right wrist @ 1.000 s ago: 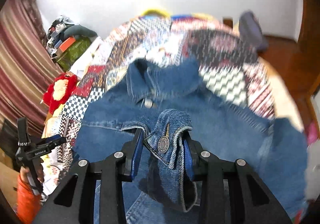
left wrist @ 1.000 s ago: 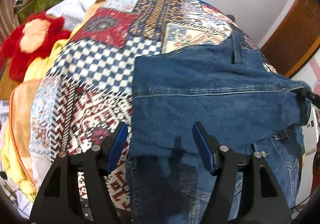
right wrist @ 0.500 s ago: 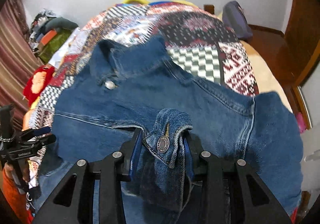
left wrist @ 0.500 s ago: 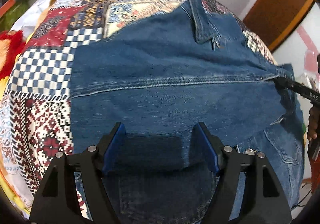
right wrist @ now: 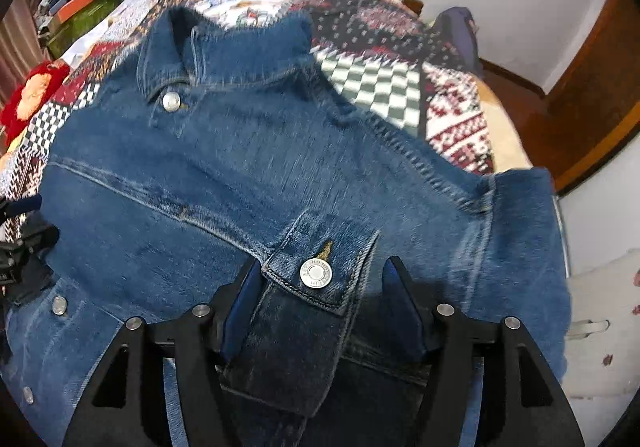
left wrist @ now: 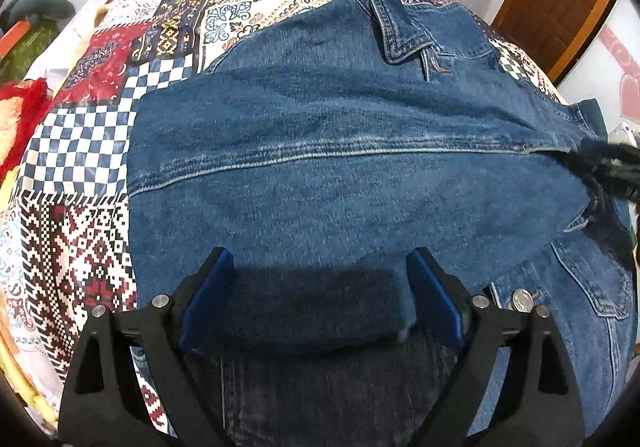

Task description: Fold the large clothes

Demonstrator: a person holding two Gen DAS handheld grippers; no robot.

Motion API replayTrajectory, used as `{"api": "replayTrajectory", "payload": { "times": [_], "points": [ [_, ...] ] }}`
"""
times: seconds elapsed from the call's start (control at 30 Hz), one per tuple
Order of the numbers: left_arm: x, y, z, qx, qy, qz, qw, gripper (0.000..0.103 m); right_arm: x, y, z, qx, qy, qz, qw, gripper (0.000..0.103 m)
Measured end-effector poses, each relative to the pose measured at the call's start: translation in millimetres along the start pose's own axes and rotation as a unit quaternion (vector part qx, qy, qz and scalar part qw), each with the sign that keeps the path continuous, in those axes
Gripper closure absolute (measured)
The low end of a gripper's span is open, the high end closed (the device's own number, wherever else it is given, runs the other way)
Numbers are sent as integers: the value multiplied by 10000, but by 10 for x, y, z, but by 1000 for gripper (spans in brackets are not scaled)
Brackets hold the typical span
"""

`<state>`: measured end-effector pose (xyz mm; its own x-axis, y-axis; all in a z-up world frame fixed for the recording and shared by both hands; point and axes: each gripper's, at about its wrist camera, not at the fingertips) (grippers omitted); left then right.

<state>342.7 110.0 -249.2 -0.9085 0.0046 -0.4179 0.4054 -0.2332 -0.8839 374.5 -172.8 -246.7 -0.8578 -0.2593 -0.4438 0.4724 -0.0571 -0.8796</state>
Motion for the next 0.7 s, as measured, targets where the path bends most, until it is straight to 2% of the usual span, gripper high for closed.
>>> {"api": "replayTrajectory", "payload": {
  "times": [0.13, 0.27, 0.43, 0.53, 0.7],
  "points": [
    [42, -123, 67, -143, 107, -1, 9998, 13, -57, -383, 91, 65, 71, 477, 9988, 43],
    [-23, -379, 194, -108, 142, 298, 9994, 13, -83, -815, 305, -28, 309, 956, 9949, 42],
    [-219, -664, 448, 133, 213, 724, 9971, 13, 97, -1234, 684, -134, 891, 1340, 9869, 26],
    [-366, -763, 642, 272, 355, 909, 9949, 13, 316, -1365, 931, -180, 1287, 1378, 9819, 24],
    [-543, -708, 1011, 484, 627, 958, 9923, 10, 742, -1263, 1375, -371, 2053, 1032, 9725, 24]
  ]
}}
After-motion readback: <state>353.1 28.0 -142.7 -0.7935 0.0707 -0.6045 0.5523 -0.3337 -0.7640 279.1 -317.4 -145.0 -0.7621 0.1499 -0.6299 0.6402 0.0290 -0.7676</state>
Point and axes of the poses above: each gripper's, at about its wrist camera, not at the fingertips, and y roughly the way its jaws point, z to its right, x to its underside, and after that the axes turned 7 degrees about x, right-handed
